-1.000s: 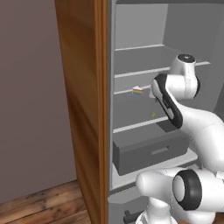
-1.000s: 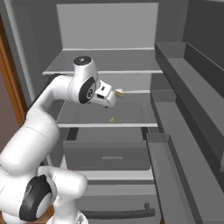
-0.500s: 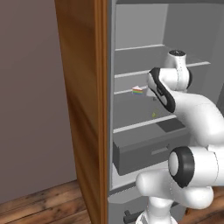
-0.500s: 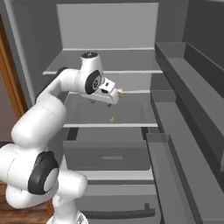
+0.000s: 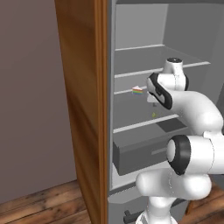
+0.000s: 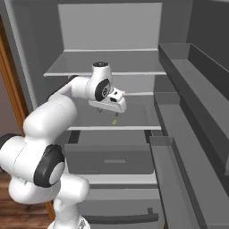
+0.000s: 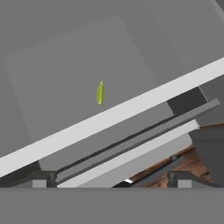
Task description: Take the lemon wedge from the fridge and place it on the plate with fish on the dining counter.
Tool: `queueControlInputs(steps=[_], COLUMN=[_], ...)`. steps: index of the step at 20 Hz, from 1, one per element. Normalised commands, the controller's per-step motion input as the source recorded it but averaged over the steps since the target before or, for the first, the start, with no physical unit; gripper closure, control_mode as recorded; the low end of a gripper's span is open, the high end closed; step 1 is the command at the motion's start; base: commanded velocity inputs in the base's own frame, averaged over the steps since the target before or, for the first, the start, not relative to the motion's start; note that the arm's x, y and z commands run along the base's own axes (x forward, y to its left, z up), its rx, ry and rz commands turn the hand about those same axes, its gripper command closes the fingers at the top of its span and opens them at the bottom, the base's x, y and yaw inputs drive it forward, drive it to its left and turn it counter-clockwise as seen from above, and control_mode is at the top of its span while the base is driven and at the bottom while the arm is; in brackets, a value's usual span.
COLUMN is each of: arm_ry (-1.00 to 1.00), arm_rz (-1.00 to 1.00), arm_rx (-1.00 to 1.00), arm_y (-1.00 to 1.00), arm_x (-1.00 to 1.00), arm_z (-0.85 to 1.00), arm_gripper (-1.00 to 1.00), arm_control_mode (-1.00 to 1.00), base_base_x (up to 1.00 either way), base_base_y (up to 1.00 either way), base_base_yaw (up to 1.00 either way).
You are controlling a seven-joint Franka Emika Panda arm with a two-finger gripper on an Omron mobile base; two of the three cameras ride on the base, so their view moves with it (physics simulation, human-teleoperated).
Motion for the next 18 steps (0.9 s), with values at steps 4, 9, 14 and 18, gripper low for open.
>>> queueControlInputs(steps=[4,9,14,18], arm_ry=[0.02,0.00,-0.03,-0.03], arm_rz=[0.00,0.00,0.00,0.00], arm_rx=[0.00,0.00,0.00,0.00], arm_y=[0.00,0.00,0.00,0.00], arm_x=[0.20,0.29,0.43,0.32], arm_z=[-0.37,-0.22,-0.25,-0.24], arm_gripper=[-1.00,-1.00,-1.00,-1.00], arm_control_mode=[-1.00,-1.00,-1.00,-1.00], base_base_x=[0.00,0.00,0.00,0.00], base_base_y=[0.00,0.00,0.00,0.00], base_base_yaw=[0.00,0.00,0.00,0.00])
